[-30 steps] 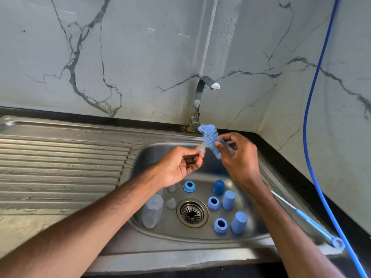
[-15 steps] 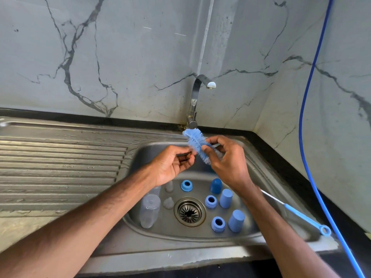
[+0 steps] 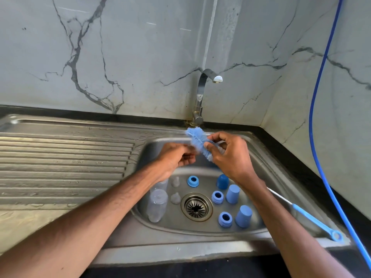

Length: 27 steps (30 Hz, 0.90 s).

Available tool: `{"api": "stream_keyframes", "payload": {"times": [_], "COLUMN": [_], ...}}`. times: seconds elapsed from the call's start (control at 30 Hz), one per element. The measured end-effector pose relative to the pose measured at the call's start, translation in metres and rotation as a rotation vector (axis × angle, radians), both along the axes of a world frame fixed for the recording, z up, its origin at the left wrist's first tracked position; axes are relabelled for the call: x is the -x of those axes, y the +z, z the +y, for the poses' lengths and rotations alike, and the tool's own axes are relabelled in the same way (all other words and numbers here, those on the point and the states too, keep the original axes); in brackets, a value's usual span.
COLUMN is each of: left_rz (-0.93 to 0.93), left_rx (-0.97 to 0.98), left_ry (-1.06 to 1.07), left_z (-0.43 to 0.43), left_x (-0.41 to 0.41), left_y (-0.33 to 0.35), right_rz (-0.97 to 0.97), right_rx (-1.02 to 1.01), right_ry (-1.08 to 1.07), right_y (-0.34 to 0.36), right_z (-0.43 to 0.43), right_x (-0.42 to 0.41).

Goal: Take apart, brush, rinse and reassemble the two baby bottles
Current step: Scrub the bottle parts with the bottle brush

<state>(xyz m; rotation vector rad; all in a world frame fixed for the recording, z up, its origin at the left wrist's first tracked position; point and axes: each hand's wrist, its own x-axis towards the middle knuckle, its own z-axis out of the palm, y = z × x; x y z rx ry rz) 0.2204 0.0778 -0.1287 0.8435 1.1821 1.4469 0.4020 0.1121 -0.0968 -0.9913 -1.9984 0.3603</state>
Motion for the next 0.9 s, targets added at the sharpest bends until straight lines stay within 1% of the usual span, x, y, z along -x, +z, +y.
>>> {"api": "stream_keyframes", "payload": {"times": [0.07, 0.13, 0.2, 0.27, 0.33, 0.4, 0.47, 0.53, 0.6, 0.67, 0.77, 0.9], "left_rz": [0.031, 0.052, 0.068, 0.109, 0.135, 0.165, 0.190, 0.226, 0.341, 0.516, 0.729, 0.954], "left_rx": [-0.044, -0.072, -0.063, -0.034, -0.020, -0.052, -0.091, -0.088, -0.062, -0.046, -0.060, -0.047], "left_ry": [-0.045, -0.057, -0.018, 0.043, 0.064, 0.018, -0.052, -0.102, -0.124, -0.126, -0.151, -0.185], "left_z": [0.002, 0.001, 0.001, 0.001, -0.002, -0.003, -0.005, -0.007, -0.008, -0.009, -0.009, -0.008], "left_x": [-0.004, -0.009, -0.010, -0.005, -0.002, -0.005, -0.010, -0.012, -0.011, -0.010, -0.009, -0.015], "left_y": [0.004, 0.005, 0.004, 0.002, 0.001, 0.002, 0.004, 0.006, 0.003, -0.001, -0.009, -0.021], "right_rz": [-0.048, -0.072, -0.026, 0.035, 0.023, -0.003, -0.033, -0.047, -0.050, -0.070, -0.086, -0.086], "right_rx": [0.076, 0.108, 0.085, 0.037, 0.028, 0.057, 0.082, 0.089, 0.102, 0.120, 0.167, 0.232], "right_ry": [-0.118, -0.218, -0.206, -0.095, -0.011, -0.059, -0.155, -0.217, -0.220, -0.207, -0.198, -0.174], "right_y": [-0.002, -0.002, -0.003, -0.004, -0.008, -0.010, -0.010, -0.013, -0.019, -0.026, -0.033, -0.041], "right_z": [0.011, 0.018, 0.018, 0.010, 0.005, 0.010, 0.022, 0.033, 0.038, 0.039, 0.040, 0.044], "right_x": [-0.007, -0.016, -0.020, -0.015, -0.004, -0.002, -0.007, -0.015, -0.019, -0.016, -0.010, -0.011]}}
